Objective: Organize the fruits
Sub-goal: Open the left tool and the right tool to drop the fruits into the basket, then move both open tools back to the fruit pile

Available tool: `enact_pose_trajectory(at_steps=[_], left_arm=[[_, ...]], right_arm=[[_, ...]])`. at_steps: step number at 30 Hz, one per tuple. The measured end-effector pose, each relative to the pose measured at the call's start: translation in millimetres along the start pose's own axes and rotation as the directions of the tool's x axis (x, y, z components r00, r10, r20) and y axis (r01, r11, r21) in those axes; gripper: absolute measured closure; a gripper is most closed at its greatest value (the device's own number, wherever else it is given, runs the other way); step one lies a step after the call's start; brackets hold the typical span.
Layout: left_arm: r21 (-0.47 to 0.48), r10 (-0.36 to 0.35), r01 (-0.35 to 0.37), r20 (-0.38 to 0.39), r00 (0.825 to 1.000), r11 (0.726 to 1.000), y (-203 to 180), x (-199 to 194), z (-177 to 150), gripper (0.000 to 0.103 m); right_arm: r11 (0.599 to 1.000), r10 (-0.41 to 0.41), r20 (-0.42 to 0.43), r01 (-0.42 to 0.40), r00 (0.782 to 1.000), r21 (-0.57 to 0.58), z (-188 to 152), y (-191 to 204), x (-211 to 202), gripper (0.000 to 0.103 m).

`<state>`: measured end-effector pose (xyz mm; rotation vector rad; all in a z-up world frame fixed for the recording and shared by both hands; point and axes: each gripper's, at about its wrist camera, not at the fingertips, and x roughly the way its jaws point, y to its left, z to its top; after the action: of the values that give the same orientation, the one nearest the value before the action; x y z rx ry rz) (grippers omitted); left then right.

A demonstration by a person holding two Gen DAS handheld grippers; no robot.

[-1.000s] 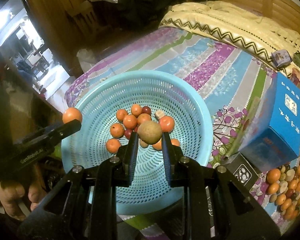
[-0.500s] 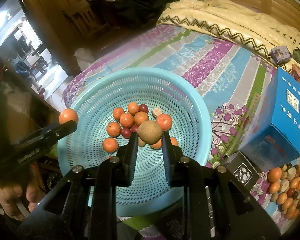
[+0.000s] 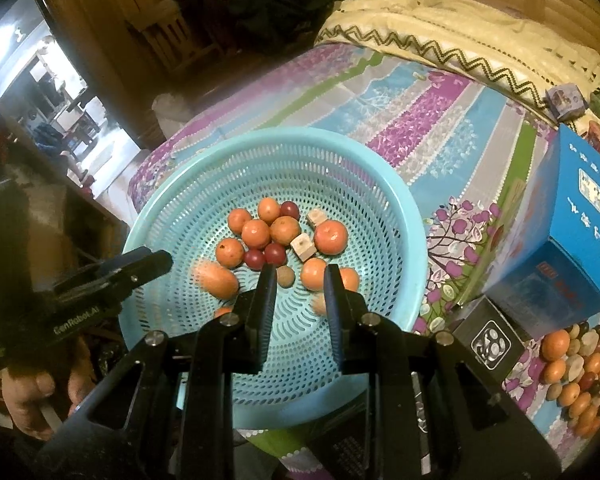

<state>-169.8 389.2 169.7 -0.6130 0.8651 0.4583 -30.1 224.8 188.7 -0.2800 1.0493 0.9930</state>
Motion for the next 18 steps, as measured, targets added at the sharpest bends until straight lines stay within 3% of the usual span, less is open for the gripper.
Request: enact_pose_trajectory(at_steps=[6,8,15,18], left_arm=[[-0.001,0.014,-0.014,0.017,1.000,1.000,0.4,-1.0,0.6,0.041],[-0.005,0.016,-0.016,0.020,1.000,1.000,1.2,-1.1,1.4,0.039],[-0.001,0.007,-0.007,0.022,1.000,1.000,-5.7,0.7,-0.1,0.037],[0.011,0.009,-0.009,0.038,0.999,1.000,-12.5,0.0,-2.1,0.027]], right_arm=[[1.000,0.009,0.000,-0.009,1.000,0.009,-1.1,-1.9,-0.2,0.074],[1.000,0.018,0.007,-0.018,1.000,0.018,-1.5,-4.0,-1.3,0.059],[1.000,0.007,0.066,-0.007,0.998,0.014,-6.0,-5.0,-14.5,0.048],[1.000,-0.021,0.110,0.021,0.994,0.001,-11.4,-3.3,-25.2,0.030]])
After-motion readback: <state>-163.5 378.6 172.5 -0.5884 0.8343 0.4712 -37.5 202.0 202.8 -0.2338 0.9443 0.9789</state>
